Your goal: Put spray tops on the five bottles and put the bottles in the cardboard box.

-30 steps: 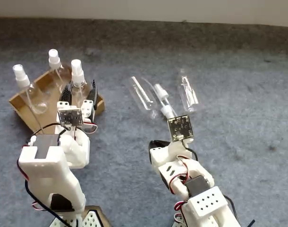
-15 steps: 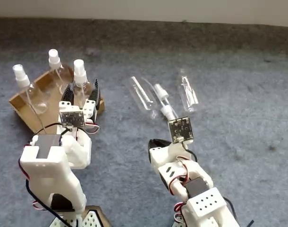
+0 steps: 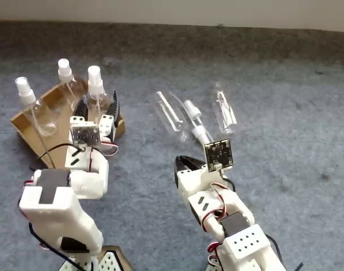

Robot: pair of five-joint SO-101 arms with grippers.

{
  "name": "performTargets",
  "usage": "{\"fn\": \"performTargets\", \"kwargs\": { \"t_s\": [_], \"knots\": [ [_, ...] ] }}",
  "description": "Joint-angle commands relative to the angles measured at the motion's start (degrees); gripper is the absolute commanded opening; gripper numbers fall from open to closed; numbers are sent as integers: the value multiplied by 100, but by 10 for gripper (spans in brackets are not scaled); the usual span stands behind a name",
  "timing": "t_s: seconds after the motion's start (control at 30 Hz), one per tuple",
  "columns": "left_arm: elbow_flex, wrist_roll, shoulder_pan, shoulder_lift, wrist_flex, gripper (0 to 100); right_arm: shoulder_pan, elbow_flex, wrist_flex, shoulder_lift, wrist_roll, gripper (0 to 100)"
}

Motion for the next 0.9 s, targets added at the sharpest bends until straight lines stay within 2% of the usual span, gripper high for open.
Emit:
{"fn": "performTargets", "kwargs": {
  "t_s": [0.0,0.5,0.7,0.87],
  "knots": [
    [-13,0,92,-796,941,71,40,286,-171,31,62,19],
    [646,-35,154,-2026,1002,71,40,286,-180,31,62,19],
    [725,-18,462,-3020,2321,71,48,286,-180,31,62,19],
    [760,-9,479,-3855,3051,70,31,286,-189,31,35,19]
  ]
}}
